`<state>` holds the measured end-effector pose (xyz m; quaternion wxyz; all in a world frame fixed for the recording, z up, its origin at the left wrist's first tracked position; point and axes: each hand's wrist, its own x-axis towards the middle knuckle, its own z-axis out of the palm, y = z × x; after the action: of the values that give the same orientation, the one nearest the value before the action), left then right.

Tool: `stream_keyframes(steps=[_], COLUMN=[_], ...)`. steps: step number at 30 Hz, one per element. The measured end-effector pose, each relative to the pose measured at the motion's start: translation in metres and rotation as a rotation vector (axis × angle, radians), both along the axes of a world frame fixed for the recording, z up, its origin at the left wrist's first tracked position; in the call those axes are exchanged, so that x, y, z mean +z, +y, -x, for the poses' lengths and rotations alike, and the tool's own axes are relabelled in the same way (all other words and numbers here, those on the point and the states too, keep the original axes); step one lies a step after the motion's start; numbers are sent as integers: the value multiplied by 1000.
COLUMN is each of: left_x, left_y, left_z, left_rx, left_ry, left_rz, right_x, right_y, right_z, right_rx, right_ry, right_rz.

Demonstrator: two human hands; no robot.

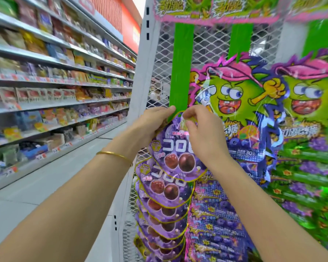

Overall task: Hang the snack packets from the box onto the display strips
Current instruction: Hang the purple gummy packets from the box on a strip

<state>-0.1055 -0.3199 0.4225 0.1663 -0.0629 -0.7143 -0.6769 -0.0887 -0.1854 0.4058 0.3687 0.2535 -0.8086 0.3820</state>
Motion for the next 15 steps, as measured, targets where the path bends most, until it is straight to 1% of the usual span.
stream_keyframes(steps=[2, 6, 10, 15], left_x=[4, 5, 6, 8], left_y=[0, -2, -1, 3], left_z=[-4, -6, -5, -7], left_rx=[-13, -54, 27, 102], left_ry=[-20, -59, -49, -51], left_rz=[27, 4, 58, 54], right_x=[4, 13, 19, 22], right_y=[-1, -3, -4, -4], right_z=[2, 7, 8, 8], right_rx=[2, -3, -26, -27], right_ry=[-7, -56, -99, -127], right_rz=[-10, -56, -76, -76])
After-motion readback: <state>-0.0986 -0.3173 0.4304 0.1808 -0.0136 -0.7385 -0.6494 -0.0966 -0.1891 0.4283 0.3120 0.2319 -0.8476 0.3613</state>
